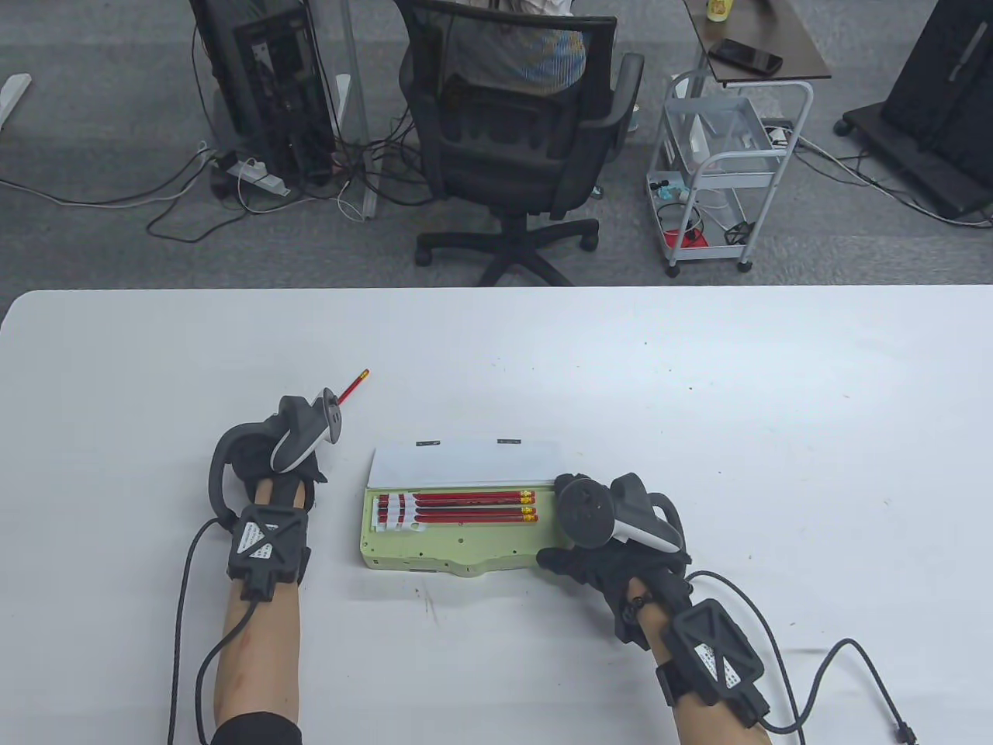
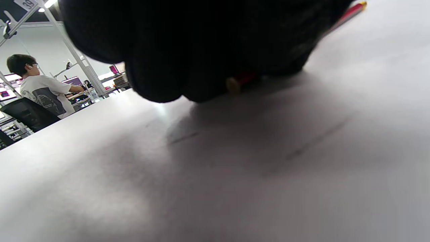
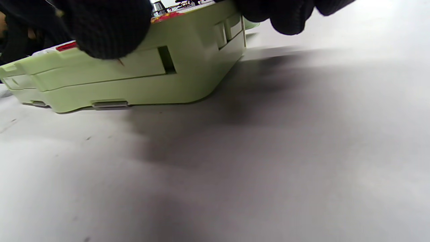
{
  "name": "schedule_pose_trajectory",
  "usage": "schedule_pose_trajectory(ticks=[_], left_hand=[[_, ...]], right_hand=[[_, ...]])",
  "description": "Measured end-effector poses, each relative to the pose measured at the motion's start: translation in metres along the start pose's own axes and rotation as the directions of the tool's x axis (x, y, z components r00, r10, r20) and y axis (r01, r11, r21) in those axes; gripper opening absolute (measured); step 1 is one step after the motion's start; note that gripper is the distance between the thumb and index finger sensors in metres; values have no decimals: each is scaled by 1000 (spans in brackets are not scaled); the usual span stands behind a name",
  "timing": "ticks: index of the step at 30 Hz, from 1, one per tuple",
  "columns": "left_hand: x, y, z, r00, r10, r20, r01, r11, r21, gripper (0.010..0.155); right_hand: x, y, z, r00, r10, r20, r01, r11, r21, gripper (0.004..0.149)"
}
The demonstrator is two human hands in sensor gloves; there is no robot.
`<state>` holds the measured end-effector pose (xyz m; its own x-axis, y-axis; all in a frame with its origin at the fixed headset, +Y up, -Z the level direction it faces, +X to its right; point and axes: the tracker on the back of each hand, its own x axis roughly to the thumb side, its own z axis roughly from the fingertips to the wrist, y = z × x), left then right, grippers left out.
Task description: Organize multifunction pencil case
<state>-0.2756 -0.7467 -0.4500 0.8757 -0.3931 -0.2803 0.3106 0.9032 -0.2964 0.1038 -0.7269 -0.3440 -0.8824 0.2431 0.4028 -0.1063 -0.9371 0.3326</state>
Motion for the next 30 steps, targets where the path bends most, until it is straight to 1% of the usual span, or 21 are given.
schedule_pose_trajectory(ticks=[4, 6, 9, 12, 14, 17, 19, 20, 21, 22, 23, 25, 30], left_hand=[[2, 0, 0, 1000, -11, 27, 12, 999, -30, 43], [0, 0, 0, 999, -10, 38, 11, 1000, -25, 44], [-5, 3, 2, 996, 58, 61, -57, 998, -13, 43], [-10, 16, 13, 991, 103, 89, -105, 994, 20, 42], [-16, 30, 26, 980, 154, 130, -168, 980, 107, 42], [-22, 43, 46, 961, 212, 176, -237, 963, 132, 42], [-26, 52, 63, 948, 227, 223, -265, 951, 157, 42], [-27, 54, 70, 944, 228, 238, -272, 947, 173, 42], [-30, 57, 79, 937, 231, 260, -289, 933, 213, 43], [-32, 59, 85, 932, 241, 271, -304, 926, 222, 43], [-34, 60, 94, 916, 275, 292, -348, 907, 237, 43], [-35, 60, 107, 882, 331, 336, -417, 880, 229, 43], [-27, 53, 137, 821, 348, 452, -498, 825, 269, 44]], right_hand=[[0, 0, 0, 1000, 1, 0, -1, 1000, 0, 98], [0, 0, 0, 1000, 2, 0, -2, 1000, 1, 98], [0, 0, 0, 1000, 1, 1, -1, 1000, 0, 98], [0, 0, 0, 1000, -1, 1, 1, 1000, 2, 98], [0, 0, 0, 1000, 4, 0, -4, 1000, 2, 98], [0, -1, 0, 1000, 13, -1, -13, 1000, 10, 98], [-1, -2, 0, 1000, 21, -3, -21, 1000, 14, 97], [-1, -2, 1, 1000, 24, -4, -24, 1000, 15, 97], [-1, -2, 1, 1000, 26, -4, -26, 1000, 15, 96], [-2, -2, 1, 1000, 25, -4, -25, 1000, 15, 96], [-2, -2, 1, 1000, 24, -5, -24, 1000, 14, 95], [-3, -2, 1, 1000, 20, -5, -20, 1000, 13, 95], [-4, -3, 2, 1000, 12, -2, -12, 1000, 13, 94]])
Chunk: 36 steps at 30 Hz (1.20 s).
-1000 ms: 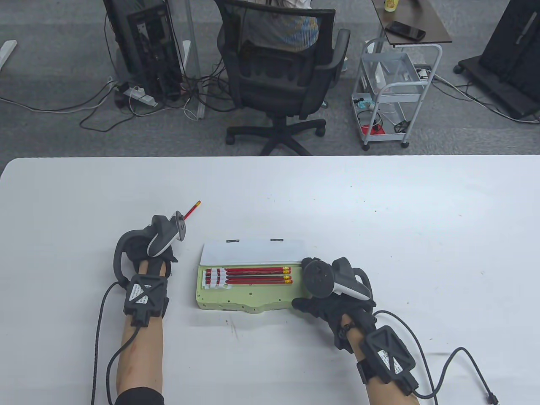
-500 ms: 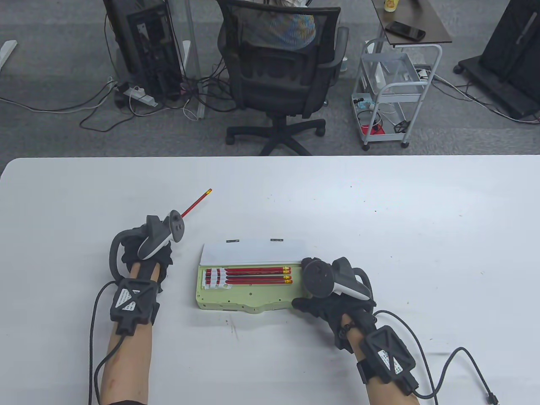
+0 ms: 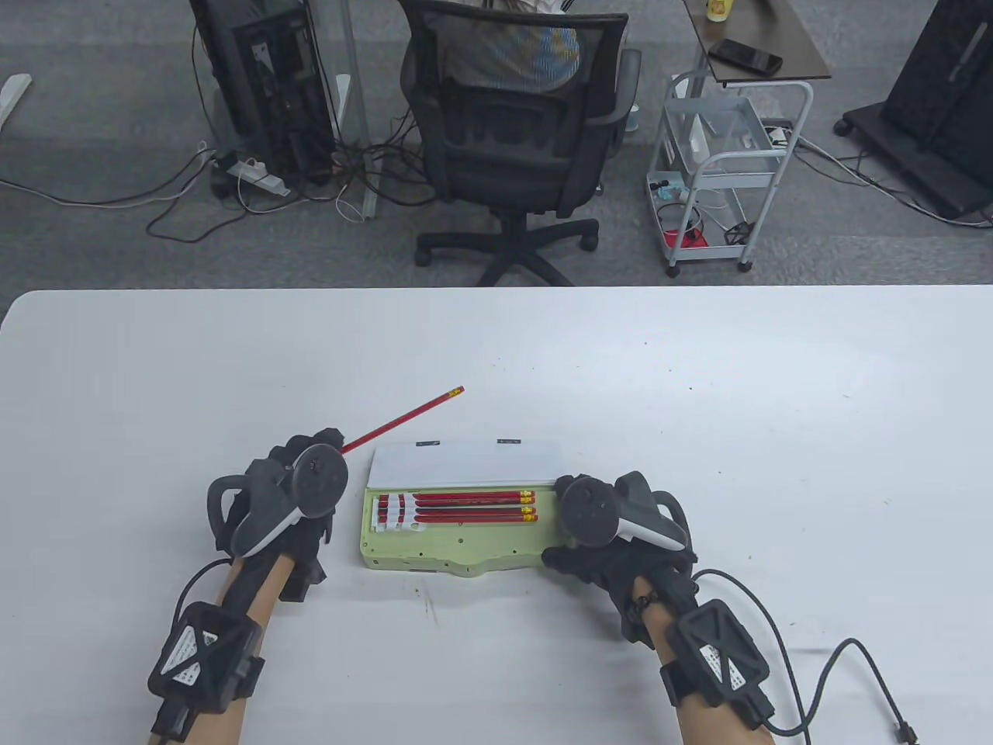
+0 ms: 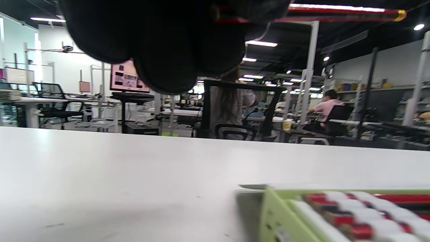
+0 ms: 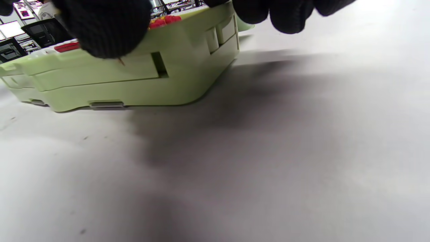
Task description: Organize multifunction pencil case
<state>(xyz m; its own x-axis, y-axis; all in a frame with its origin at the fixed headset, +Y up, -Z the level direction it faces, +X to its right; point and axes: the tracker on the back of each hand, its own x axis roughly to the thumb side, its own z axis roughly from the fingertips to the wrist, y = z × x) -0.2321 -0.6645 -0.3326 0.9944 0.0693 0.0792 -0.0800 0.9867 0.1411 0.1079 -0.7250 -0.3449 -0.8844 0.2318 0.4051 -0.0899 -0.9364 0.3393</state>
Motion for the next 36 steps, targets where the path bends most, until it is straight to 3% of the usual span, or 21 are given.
schedule_pose_trajectory(ticks=[5, 7, 15, 23, 28, 32, 36], left_hand=[[8, -19, 11, 995, 50, 89, -53, 998, 24, 43], [9, -21, 15, 994, -3, 106, 0, 999, 32, 43], [13, -21, 23, 986, 19, 163, -26, 999, 43, 43], [21, -24, 26, 978, -3, 209, -4, 999, 35, 43], [29, -25, 28, 970, -15, 244, 5, 999, 42, 43], [35, -26, 30, 963, -34, 268, 26, 999, 37, 43], [41, -29, 32, 952, -45, 301, 39, 999, 28, 43]], right_hand=[[-1, -3, 1, 1000, -25, 14, 25, 1000, 5, 92], [-1, -5, 2, 999, -41, 22, 41, 999, -7, 91], [-5, -15, 9, 997, -70, 25, 71, 996, -44, 89], [-1, -30, 25, 994, -85, 70, 101, 953, -287, 82], [20, -34, 33, 992, 8, 129, 48, 904, -424, 78], [35, -33, 35, 984, 61, 167, 27, 878, -479, 75], [48, -27, 33, 977, 102, 186, -9, 896, -443, 74]])
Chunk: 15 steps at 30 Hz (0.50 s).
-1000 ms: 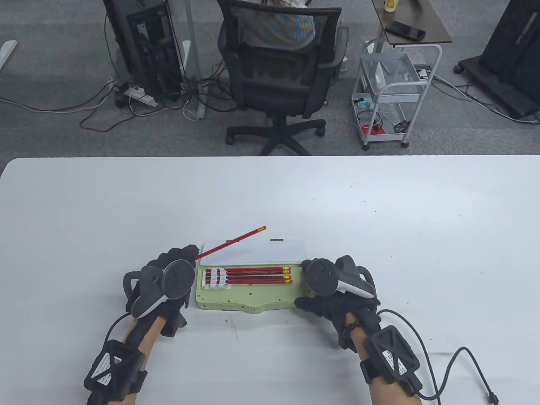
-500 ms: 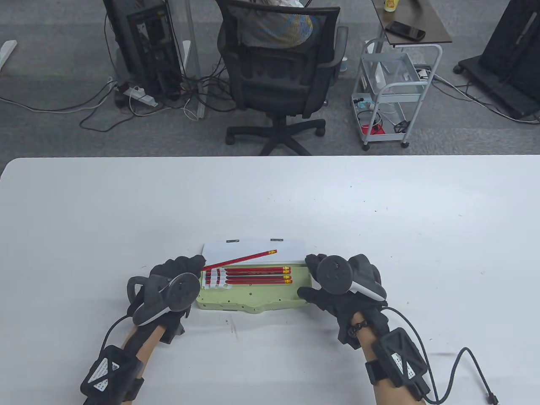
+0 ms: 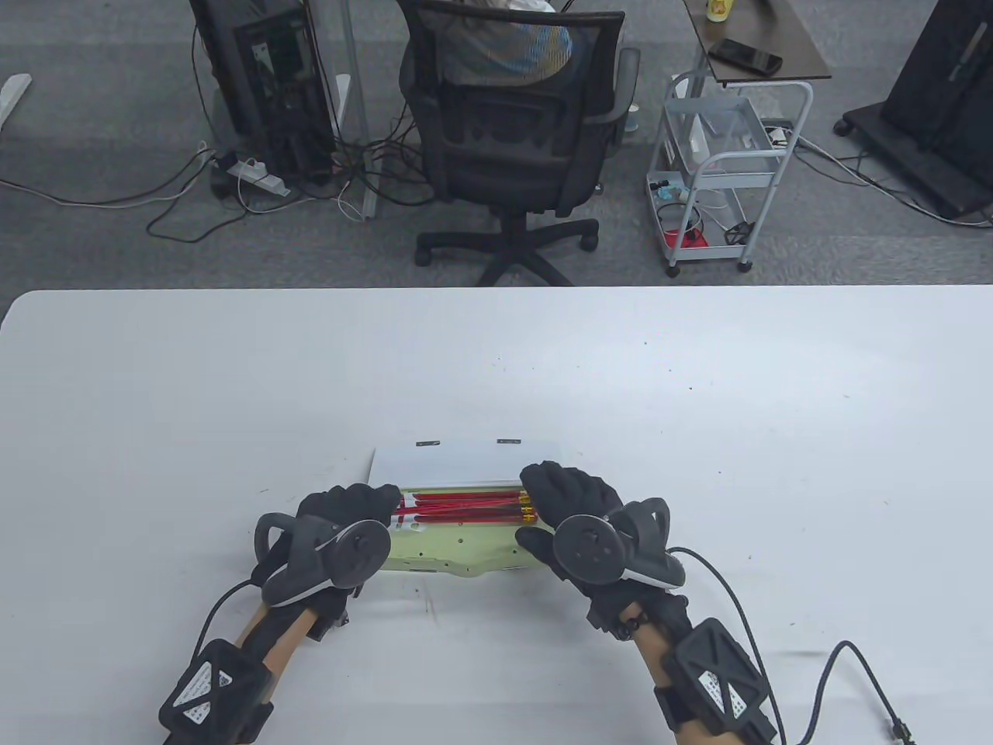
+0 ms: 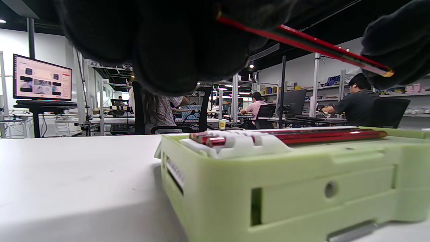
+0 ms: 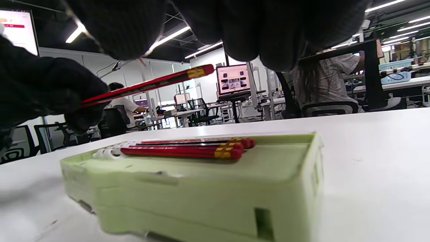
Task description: Organize multifunction pencil case
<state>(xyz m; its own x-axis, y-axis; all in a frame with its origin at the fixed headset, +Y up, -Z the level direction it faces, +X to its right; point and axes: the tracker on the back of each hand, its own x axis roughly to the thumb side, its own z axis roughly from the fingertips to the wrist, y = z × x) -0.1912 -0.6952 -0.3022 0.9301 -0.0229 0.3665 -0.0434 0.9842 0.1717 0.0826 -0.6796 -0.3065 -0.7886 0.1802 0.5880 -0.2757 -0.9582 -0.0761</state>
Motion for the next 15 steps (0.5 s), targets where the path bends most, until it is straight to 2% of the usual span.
schedule_pose_trajectory(ticks=[8, 15], left_hand=[[6, 0, 0, 999, -1, 34, 1, 1000, 19, 43], [4, 8, 1, 998, 41, 55, -47, 994, 104, 43]], right_hand=[[9, 8, -4, 998, 67, 10, -67, 993, 95, 65], [20, 11, -8, 992, 129, 10, -129, 983, 129, 65]])
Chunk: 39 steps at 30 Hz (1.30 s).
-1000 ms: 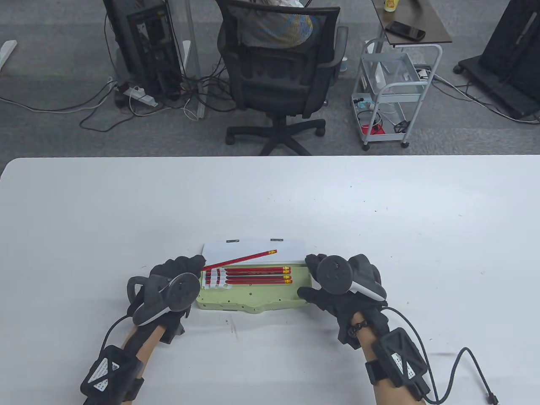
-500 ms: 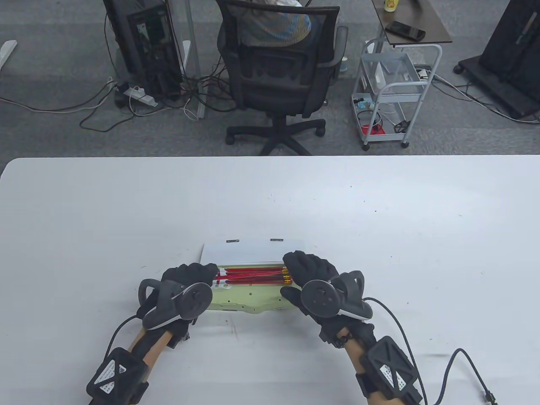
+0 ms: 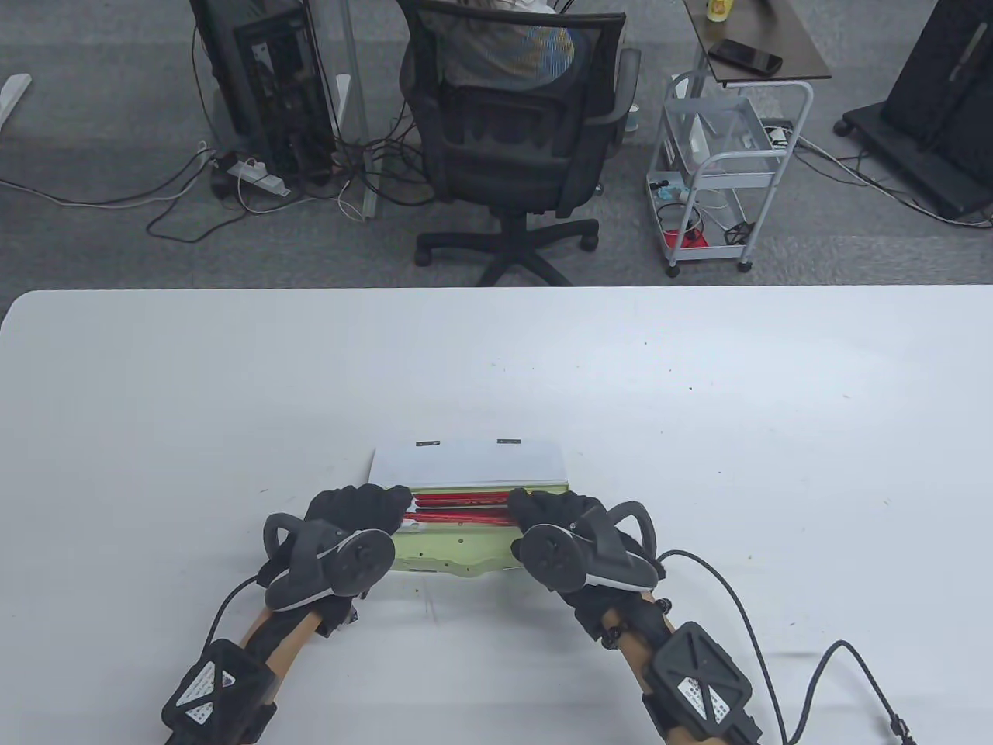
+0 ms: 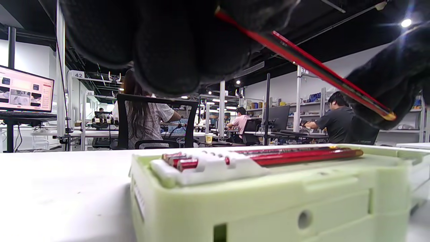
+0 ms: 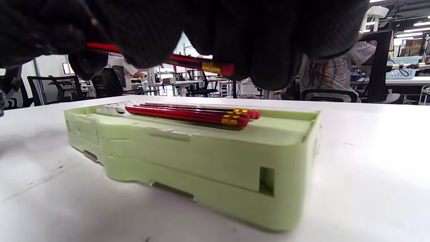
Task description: Organize multifunction pencil case
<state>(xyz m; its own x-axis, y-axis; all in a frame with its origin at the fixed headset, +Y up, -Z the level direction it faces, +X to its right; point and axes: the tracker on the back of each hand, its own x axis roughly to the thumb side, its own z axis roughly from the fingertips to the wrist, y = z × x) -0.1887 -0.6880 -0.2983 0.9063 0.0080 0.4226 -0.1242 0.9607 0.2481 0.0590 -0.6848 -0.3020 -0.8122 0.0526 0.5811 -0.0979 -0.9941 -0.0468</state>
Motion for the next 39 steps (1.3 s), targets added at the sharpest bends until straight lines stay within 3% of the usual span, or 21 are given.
schedule_pose_trajectory(ticks=[7, 11, 19, 24, 30, 39], left_hand=[[-5, 5, 0, 999, 49, -7, -49, 998, 39, 43], [-5, 5, 0, 998, 59, -9, -58, 998, 39, 43], [-3, -4, -2, 995, 99, -5, -99, 995, -31, 44], [-20, -7, 0, 987, 134, -94, -141, 987, -72, 58], [-48, -14, 6, 959, 159, -234, -197, 969, -149, 73], [-55, -38, 8, 959, 159, -236, -238, 901, -363, 96]], right_hand=[[11, 1, -4, 998, 56, -1, -56, 998, -10, 60], [13, 3, -2, 998, 69, 8, -68, 996, -62, 47], [-2, -2, 1, 993, 114, -5, -114, 991, -73, 44], [-13, 0, 10, 994, 109, -29, -112, 982, -154, 43], [-26, 8, 18, 993, 111, -49, -117, 982, -146, 43], [-35, 8, 21, 988, 131, -80, -140, 983, -121, 44]])
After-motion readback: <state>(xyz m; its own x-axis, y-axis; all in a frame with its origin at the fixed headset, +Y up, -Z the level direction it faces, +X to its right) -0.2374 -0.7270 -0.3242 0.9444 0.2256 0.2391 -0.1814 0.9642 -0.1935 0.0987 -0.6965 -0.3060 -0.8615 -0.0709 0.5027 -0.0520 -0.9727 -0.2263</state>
